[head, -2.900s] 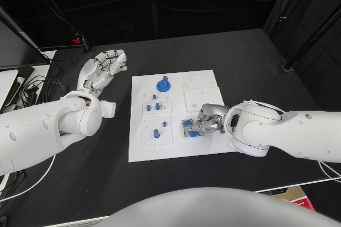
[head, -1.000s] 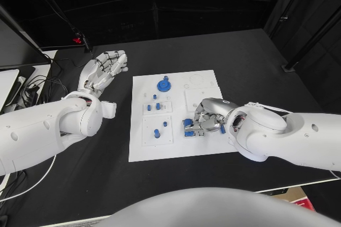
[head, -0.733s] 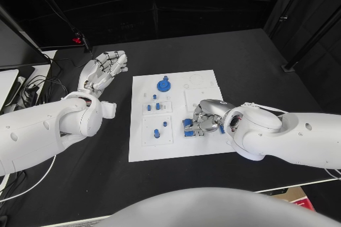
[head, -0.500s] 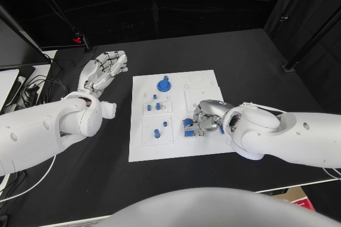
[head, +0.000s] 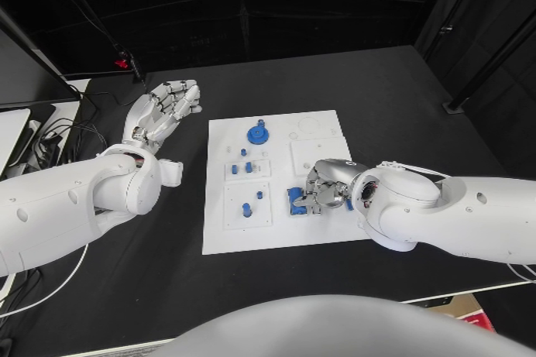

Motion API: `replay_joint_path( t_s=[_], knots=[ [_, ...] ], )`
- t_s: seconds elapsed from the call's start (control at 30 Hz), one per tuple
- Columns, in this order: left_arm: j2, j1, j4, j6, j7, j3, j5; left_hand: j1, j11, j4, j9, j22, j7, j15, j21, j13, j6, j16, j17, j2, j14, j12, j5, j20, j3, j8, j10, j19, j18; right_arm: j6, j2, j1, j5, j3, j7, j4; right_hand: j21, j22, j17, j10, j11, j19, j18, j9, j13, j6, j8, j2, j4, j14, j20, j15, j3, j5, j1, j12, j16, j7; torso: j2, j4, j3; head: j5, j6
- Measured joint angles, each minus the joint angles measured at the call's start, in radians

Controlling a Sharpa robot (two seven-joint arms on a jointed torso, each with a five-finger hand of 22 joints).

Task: Assemble the parts on the task board

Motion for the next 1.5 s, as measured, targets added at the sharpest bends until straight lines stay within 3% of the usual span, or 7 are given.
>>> replay_joint_path(
  t_s=[0.2, 0.4, 0.57, 0.73, 0.87, 1.1, 1.5],
  knots=[
    [0.001, 0.0, -0.001, 0.0, 0.0, 0.0, 0.0, 0.0, 0.0, 0.003, -0.001, 0.0, 0.0, 0.0, 0.0, 0.0, 0.0, 0.0, -0.002, 0.0, 0.0, 0.0, 0.0, 0.0, -0.003, 0.0, 0.0, 0.0, 0.0, -0.014, -0.006, 0.0, 0.001, 0.0, 0.005, 0.002, 0.0, 0.0, 0.0, 0.0, 0.0, 0.0, 0.0, 0.004, 0.0, -0.009, 0.0, 0.0, 0.014, 0.0, 0.0, 0.0, -0.008, 0.0, 0.0, 0.0, 0.0, 0.003, 0.0, 0.0001, 0.0001, -0.003, 0.0],
    [0.001, 0.0, -0.001, 0.001, 0.0, 0.0, 0.0, 0.0, 0.0, 0.003, -0.001, 0.0, 0.0, 0.0, 0.0, 0.0, 0.0, -0.001, -0.002, 0.0, 0.0, 0.0, 0.0, 0.0, -0.003, 0.0, 0.0, 0.0, 0.0, -0.108, -0.063, -0.001, 0.011, 0.0, 0.048, 0.016, 0.0, 0.0, 0.0, 0.0, 0.0, 0.0, 0.0, 0.0, 0.0, -0.054, -0.014, 0.004, 0.025, 0.0, 0.0, 0.0, -0.02, 0.027, -0.016, 0.0, 0.0, 0.019, 0.0, 0.0006, 0.0001, -0.007, 0.0],
    [0.0, 0.0, -0.002, 0.001, 0.0, 0.0, 0.0, 0.0, 0.0, 0.003, -0.001, 0.0, 0.0, 0.0, 0.0, -0.001, 0.0, 0.003, -0.003, 0.0, 0.0, 0.0, 0.005, 0.0, -0.003, 0.0, 0.0, 0.0, 0.0, -0.205, -0.156, -0.001, 0.03, 0.0, 0.12, 0.026, 0.0, 0.0, 0.0, 0.0, 0.031, 0.002, 0.0, -0.024, 0.0, -0.131, -0.053, 0.004, 0.023, 0.001, 0.013, 0.016, -0.055, 0.062, -0.044, 0.0, 0.0, 0.049, 0.0, 0.0012, 0.0001, -0.015, 0.0],
    [0.002, 0.0, -0.006, 0.001, 0.0, 0.0, 0.0, 0.0, 0.0, 0.003, -0.001, 0.0, 0.0, 0.0, 0.0, -0.001, 0.0, 0.003, -0.003, 0.0, 0.0, 0.0, 0.005, 0.0, -0.003, 0.0, 0.0, 0.0, 0.0, -0.238, -0.224, -0.001, 0.047, 0.0, 0.158, 0.024, 0.0, 0.0, 0.0, -0.002, 0.05, 0.001, 0.0, -0.048, 0.0, -0.188, -0.069, 0.004, 0.023, 0.002, 0.024, 0.035, -0.073, 0.088, -0.044, 0.0, 0.0, 0.071, -0.001, -0.0006, -0.0011, -0.027, 0.0],
    [0.003, -0.002, -0.008, 0.001, 0.0, 0.0, 0.0, 0.0, 0.0, 0.003, -0.001, 0.0, 0.0, 0.0, 0.0, -0.001, 0.0, 0.003, -0.003, 0.0, 0.0, 0.0, 0.005, 0.0, -0.003, 0.0, 0.0, 0.0, 0.0, -0.233, -0.256, -0.001, 0.057, -0.001, 0.159, 0.017, 0.0, 0.0, 0.0, 0.0, 0.054, 0.002, 0.0, -0.065, 0.0, -0.217, -0.076, 0.004, 0.023, 0.0, 0.035, 0.04, -0.079, 0.126, -0.044, 0.0, 0.0, 0.079, -0.001, -0.004, -0.0015, -0.037, 0.0],
    [0.005, -0.004, -0.01, 0.002, 0.0, 0.0, 0.0, 0.0, 0.0, 0.003, -0.002, 0.0, 0.0, 0.0, 0.0, -0.001, 0.0, 0.003, -0.004, 0.0, 0.0, 0.0, 0.005, 0.0, -0.003, 0.0, 0.0, 0.0, 0.0, -0.169, -0.265, -0.002, 0.058, -0.002, 0.1, 0.013, 0.0, 0.0, 0.0, 0.0, 0.054, -0.001, 0.0, -0.069, 0.0, -0.217, -0.07, 0.004, 0.024, 0.004, 0.038, 0.043, -0.086, 0.127, -0.044, 0.0, 0.0, 0.079, -0.002, -0.0058, -0.0012, -0.053, 0.0],
    [0.002, -0.005, -0.013, 0.002, 0.0, 0.0, 0.0, 0.0, 0.0, 0.003, -0.002, 0.0, 0.0, 0.0, 0.0, -0.001, 0.0, 0.003, -0.004, 0.0, 0.0, 0.0, 0.005, 0.0, -0.003, 0.0, 0.0, 0.0, 0.0, -0.056, -0.261, -0.006, 0.038, -0.005, 0.009, 0.018, 0.0, 0.001, 0.0, 0.0, 0.054, -0.002, 0.0, -0.078, 0.0, -0.186, -0.038, 0.006, 0.024, 0.0, 0.045, 0.047, -0.108, 0.134, -0.059, 0.0, 0.0, 0.074, -0.001, -0.0038, -0.001, -0.054, 0.0]
  ],
)
